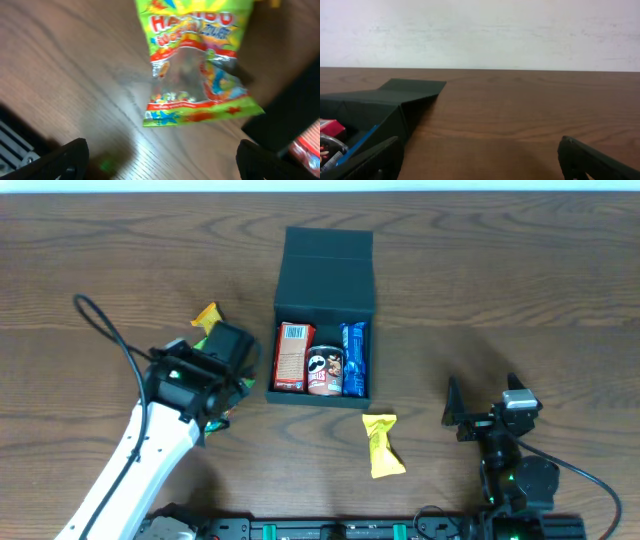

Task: Pack container
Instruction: 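Withdraw the left gripper from the box toward the gummy bag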

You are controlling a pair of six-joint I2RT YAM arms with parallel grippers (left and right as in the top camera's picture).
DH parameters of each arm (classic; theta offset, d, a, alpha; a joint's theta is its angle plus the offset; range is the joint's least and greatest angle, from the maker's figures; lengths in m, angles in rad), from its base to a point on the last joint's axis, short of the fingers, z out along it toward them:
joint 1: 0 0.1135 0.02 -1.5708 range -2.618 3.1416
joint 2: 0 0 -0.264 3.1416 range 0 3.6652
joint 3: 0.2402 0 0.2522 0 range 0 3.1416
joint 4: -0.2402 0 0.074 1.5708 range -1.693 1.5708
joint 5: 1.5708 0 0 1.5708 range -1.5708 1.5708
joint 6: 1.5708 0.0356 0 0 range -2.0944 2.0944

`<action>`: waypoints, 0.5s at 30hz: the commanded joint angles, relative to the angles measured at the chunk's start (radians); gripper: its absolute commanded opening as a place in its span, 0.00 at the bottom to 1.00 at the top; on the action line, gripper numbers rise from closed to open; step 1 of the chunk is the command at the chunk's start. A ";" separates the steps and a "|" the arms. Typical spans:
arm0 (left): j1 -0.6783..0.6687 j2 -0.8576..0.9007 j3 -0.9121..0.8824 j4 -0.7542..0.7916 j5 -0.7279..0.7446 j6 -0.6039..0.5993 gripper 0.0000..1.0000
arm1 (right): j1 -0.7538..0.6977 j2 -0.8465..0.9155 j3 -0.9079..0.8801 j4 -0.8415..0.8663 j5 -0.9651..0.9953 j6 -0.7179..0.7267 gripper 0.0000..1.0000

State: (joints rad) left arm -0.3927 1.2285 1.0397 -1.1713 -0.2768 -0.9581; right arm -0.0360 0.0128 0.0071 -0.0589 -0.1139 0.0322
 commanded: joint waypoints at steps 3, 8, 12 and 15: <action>0.063 -0.008 0.000 -0.002 0.035 -0.012 0.95 | -0.015 -0.002 -0.002 -0.005 0.002 -0.011 0.99; 0.118 -0.008 0.001 0.037 0.071 0.049 0.95 | -0.015 -0.002 -0.002 -0.005 0.002 -0.011 0.99; 0.119 -0.005 0.001 0.201 0.156 0.254 0.95 | -0.015 -0.002 -0.002 -0.005 0.002 -0.011 0.99; 0.120 0.011 0.007 0.250 0.137 0.237 0.96 | -0.015 -0.002 -0.002 -0.005 0.002 -0.011 0.99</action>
State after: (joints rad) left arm -0.2764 1.2285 1.0382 -0.9306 -0.1528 -0.7799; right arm -0.0360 0.0128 0.0071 -0.0589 -0.1139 0.0322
